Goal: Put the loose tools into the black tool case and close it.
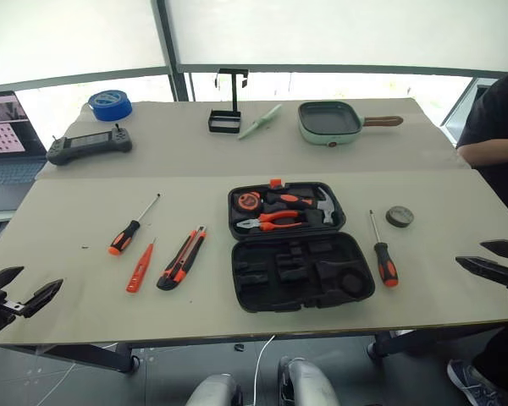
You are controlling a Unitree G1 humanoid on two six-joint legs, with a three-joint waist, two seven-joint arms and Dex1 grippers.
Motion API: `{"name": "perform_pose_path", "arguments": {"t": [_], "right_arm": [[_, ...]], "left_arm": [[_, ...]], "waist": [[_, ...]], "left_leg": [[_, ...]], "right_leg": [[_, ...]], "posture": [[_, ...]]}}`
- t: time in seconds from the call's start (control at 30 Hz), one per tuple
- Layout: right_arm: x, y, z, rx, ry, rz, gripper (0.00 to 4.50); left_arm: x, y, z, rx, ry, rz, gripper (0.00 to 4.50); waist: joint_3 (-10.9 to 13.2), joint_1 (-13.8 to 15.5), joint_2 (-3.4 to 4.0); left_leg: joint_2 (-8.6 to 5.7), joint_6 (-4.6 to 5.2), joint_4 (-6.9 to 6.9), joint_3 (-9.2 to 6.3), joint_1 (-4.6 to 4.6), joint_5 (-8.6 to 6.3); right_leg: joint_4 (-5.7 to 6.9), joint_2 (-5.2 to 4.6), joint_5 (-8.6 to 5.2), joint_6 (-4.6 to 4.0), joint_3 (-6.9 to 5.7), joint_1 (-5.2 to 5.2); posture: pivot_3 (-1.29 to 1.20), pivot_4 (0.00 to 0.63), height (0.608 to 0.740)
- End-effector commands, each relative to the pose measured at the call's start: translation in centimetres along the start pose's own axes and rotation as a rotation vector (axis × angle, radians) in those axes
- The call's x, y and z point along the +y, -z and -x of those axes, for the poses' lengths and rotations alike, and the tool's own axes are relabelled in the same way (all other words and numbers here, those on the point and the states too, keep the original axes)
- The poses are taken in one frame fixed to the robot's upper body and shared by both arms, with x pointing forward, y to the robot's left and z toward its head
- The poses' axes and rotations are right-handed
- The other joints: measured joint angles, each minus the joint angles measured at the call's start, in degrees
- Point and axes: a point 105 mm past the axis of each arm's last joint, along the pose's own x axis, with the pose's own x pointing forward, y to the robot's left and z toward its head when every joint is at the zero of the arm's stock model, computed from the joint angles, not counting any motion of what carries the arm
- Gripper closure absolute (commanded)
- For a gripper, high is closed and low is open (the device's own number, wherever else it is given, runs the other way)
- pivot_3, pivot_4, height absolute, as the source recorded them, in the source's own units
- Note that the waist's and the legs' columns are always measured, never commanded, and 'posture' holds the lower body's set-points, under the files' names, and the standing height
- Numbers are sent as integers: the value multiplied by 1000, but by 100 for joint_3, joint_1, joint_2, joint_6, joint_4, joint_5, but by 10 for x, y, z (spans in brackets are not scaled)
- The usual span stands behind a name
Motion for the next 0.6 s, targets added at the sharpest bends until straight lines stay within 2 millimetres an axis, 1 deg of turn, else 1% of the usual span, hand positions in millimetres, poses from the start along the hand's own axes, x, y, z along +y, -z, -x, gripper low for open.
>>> {"name": "perform_pose_path", "arguments": {"t": [0.03,0.1,0.17,0.23,0.37,0.43,0.5,0.6], "right_arm": [[1,-16,3,-48,12,29,5],[3,-18,3,-45,22,44,5],[10,-28,1,-62,6,70,5],[22,-47,-5,-96,-39,106,5],[63,-85,-22,-167,-180,202,5],[82,-100,-28,-194,-247,226,5],[108,-112,-34,-220,-336,273,5],[138,-125,-42,-253,-435,335,5]], "left_arm": [[0,-10,3,-13,0,-33,23],[-4,-11,-2,5,-1,-26,23],[-9,-24,-11,-20,1,-5,23],[-16,-42,-21,-34,21,6,23],[-29,-71,-45,-3,52,13,23],[-31,-75,-55,41,58,17,23],[-37,-78,-66,81,98,19,23],[-40,-77,-80,137,111,20,23]], "waist": [[0,0,0],[0,1,1],[1,9,1],[1,18,1],[4,8,3],[4,0,3],[3,-17,4],[7,-49,5]], "left_leg": [[0,0,0,0,0,0],[0,-1,0,0,0,0],[0,-5,0,0,0,-3],[0,-7,2,-1,0,-3],[-1,-17,8,-6,-3,1],[-1,-19,7,-9,-1,2],[-2,-25,2,-10,0,7],[-4,-23,-1,-10,0,17]], "right_leg": [[0,0,0,0,0,0],[0,0,0,0,0,0],[1,0,0,0,1,1],[2,-1,0,1,0,1],[6,1,1,1,-1,1],[9,3,1,0,-2,1],[9,6,1,-1,-5,-2],[3,10,1,-3,-8,-7]], "posture": [[0,150,740],[0,150,740],[0,150,740],[0,150,740],[0,150,740],[0,150,740],[0,150,740],[0,150,740]]}}
